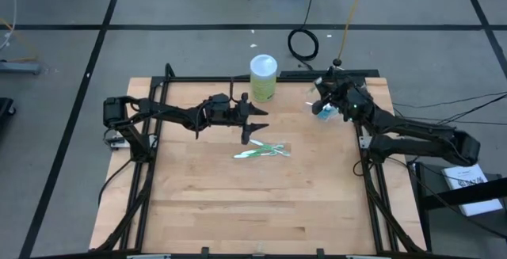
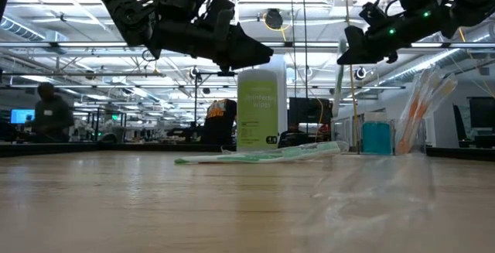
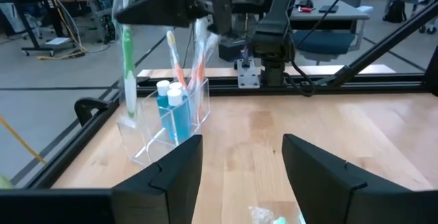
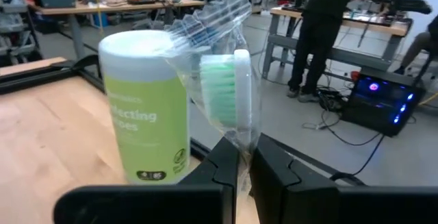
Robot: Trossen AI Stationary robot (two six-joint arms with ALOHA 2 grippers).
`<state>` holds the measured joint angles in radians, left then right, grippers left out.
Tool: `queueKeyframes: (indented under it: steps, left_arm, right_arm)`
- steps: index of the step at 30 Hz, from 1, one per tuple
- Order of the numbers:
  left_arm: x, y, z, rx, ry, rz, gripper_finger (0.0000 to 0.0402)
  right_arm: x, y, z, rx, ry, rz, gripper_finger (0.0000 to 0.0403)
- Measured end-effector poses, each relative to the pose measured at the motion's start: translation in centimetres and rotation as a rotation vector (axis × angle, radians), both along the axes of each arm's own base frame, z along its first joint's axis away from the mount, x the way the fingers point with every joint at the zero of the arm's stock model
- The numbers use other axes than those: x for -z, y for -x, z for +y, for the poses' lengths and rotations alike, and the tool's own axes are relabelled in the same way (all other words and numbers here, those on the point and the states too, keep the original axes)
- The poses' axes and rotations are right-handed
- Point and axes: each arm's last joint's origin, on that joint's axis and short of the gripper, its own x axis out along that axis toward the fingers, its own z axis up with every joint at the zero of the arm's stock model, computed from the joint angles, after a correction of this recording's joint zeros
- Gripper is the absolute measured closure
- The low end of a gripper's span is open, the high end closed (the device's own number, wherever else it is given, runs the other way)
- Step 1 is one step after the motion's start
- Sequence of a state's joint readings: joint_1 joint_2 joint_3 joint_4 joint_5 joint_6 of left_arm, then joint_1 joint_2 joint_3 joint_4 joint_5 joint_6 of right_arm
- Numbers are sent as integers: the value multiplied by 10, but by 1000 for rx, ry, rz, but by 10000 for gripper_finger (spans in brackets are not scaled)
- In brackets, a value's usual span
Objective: Pick & Place toothbrushing station
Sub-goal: Put the green toothbrush into the transparent organizer
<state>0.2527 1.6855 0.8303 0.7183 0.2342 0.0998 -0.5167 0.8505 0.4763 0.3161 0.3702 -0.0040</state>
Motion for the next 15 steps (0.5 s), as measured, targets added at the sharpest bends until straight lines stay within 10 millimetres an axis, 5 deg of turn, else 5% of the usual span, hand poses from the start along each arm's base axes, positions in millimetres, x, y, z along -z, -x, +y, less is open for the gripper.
queueKeyframes:
  steps: [15]
  left_arm:
    - [2, 0, 0, 0, 3, 21, 192]
  right_arm:
    - [4, 14, 5, 23, -104, -21, 391]
